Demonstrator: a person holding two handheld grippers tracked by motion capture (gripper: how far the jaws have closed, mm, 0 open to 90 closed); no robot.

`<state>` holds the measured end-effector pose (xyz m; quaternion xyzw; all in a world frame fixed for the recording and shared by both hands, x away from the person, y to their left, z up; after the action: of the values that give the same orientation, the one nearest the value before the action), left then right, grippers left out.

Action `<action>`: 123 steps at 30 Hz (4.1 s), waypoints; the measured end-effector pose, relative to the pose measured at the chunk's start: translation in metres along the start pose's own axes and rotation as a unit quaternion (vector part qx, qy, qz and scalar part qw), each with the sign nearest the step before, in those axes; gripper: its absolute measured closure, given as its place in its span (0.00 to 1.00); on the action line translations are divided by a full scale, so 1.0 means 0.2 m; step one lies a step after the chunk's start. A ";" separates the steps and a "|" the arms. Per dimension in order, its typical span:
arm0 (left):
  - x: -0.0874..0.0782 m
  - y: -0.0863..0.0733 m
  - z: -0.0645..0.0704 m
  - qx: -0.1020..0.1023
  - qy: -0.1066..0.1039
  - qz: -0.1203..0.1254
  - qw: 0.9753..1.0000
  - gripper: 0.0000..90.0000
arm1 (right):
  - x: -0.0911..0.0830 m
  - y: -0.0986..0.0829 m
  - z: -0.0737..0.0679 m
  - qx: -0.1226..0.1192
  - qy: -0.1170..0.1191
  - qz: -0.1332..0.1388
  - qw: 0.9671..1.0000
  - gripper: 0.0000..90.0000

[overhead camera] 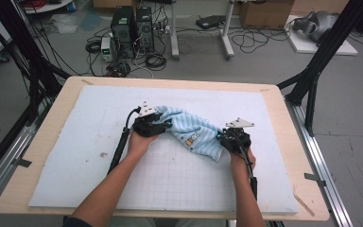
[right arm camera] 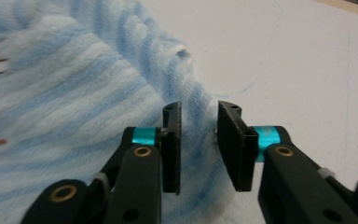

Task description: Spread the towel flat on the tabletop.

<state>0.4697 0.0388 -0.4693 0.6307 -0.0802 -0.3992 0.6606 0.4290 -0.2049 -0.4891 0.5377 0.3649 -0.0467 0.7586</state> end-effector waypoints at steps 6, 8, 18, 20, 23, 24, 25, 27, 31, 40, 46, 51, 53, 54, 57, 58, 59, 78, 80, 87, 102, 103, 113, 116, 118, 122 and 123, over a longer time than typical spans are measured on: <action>-0.12 -0.03 0.02 0.006 -0.012 -0.001 1.000 0.50 | -0.15 0.01 0.00 -0.001 0.015 0.036 0.999 0.66; -0.16 -0.05 0.02 0.016 -0.006 0.004 1.000 0.50 | -0.18 -0.01 0.00 -0.017 0.010 0.035 0.999 0.66; -0.32 -0.06 -0.02 0.019 -0.006 0.024 1.000 0.50 | -0.31 -0.03 -0.07 -0.024 0.038 0.067 0.997 0.62; -0.35 -0.07 -0.03 0.019 -0.005 0.032 0.999 0.50 | -0.32 -0.02 -0.10 -0.028 0.051 0.074 0.996 0.61; -0.38 -0.08 -0.04 0.019 -0.004 0.037 0.999 0.50 | -0.31 -0.01 -0.14 -0.021 0.070 0.081 0.994 0.59; -0.39 -0.09 -0.04 0.021 -0.004 0.037 0.999 0.50 | -0.30 0.00 -0.15 -0.021 0.075 0.083 0.994 0.59; -0.40 -0.09 -0.05 0.023 -0.004 0.039 0.999 0.50 | -0.30 0.01 -0.17 -0.023 0.079 0.084 0.993 0.58; -0.42 -0.09 -0.05 0.020 -0.006 0.040 0.999 0.50 | -0.29 0.02 -0.20 -0.030 0.089 0.088 0.992 0.58; -0.46 -0.09 -0.06 0.030 -0.006 0.040 0.999 0.50 | -0.28 0.06 -0.32 -0.062 0.137 0.098 0.984 0.55; -0.53 -0.13 -0.11 0.023 0.003 0.050 0.998 0.51 | -0.01 0.03 -0.51 -0.130 0.143 0.013 0.981 0.53; -0.56 -0.15 -0.14 0.020 0.009 0.047 0.999 0.51 | 0.03 0.01 -0.49 -0.113 0.140 -0.006 0.984 0.83; -0.57 -0.14 -0.13 0.022 0.006 0.049 0.999 0.51 | -0.01 -0.01 -0.53 -0.135 0.171 -0.011 0.976 0.94; -0.57 -0.14 -0.12 0.019 0.005 0.056 0.998 0.51 | -0.04 -0.01 -0.56 -0.134 0.198 -0.001 0.971 0.94; -0.58 -0.14 -0.12 0.019 0.004 0.059 0.998 0.52 | -0.07 -0.01 -0.57 -0.132 0.209 0.006 0.969 0.94; -0.59 -0.15 -0.12 0.019 0.005 0.062 0.998 0.53 | -0.17 -0.03 -0.62 -0.126 0.248 0.031 0.960 0.94; -0.60 -0.15 -0.13 0.020 0.005 0.060 0.998 0.53 | -0.22 -0.04 -0.64 -0.128 0.263 0.043 0.956 0.94; -0.60 -0.15 -0.13 0.019 0.004 0.060 0.998 0.53 | -0.26 -0.04 -0.66 -0.124 0.276 0.051 0.952 0.94; -0.48 -0.22 0.07 0.047 -0.044 0.021 0.998 0.64 | -0.13 -0.08 -0.23 0.007 0.076 0.013 0.997 0.90; -0.47 -0.23 0.11 0.060 -0.060 0.019 0.996 0.76 | -0.11 -0.10 -0.21 0.022 0.075 0.009 0.997 0.85; -0.44 -0.26 0.16 0.052 -0.078 0.005 0.996 0.67 | -0.19 -0.09 -0.23 0.026 0.088 0.047 0.995 0.66; -0.40 -0.32 0.30 0.077 -0.081 -0.020 0.993 0.54 | -0.40 -0.16 -0.16 0.042 0.077 0.081 0.993 0.61; -0.40 -0.32 0.30 0.074 -0.079 -0.016 0.994 0.54 | -0.40 -0.17 -0.16 0.042 0.076 0.079 0.993 0.61; -0.40 -0.35 0.35 0.092 -0.063 -0.051 0.993 0.67 | -0.41 -0.18 -0.14 0.053 0.073 0.085 0.992 0.59; -0.37 -0.35 0.34 0.083 -0.054 -0.052 0.994 0.66 | -0.41 -0.18 -0.14 0.059 0.073 0.088 0.992 0.59; -0.35 -0.33 0.33 0.071 -0.048 -0.047 0.995 0.60 | -0.42 -0.17 -0.14 0.057 0.073 0.089 0.992 0.58; -0.31 -0.33 0.34 0.067 -0.048 -0.053 0.995 0.63 | -0.42 -0.17 -0.13 0.057 0.070 0.092 0.992 0.58; -0.30 -0.32 0.34 0.069 -0.050 -0.051 0.995 0.66 | -0.42 -0.17 -0.13 0.060 0.070 0.091 0.992 0.58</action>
<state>0.3600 0.0309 -0.4902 0.6570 -0.1085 -0.4572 0.5895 0.3384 -0.2237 -0.4684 0.6156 0.3634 0.0386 0.6982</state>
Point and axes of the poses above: each handheld gripper's, and its own axes: x roughly forward along the jaws, y roughly out of its top, z roughly to its right, the point moved 9 cm from there along x, roughly forward along the jaws, and after that the axes turned 6 degrees about -x, right-handed, at the moved point
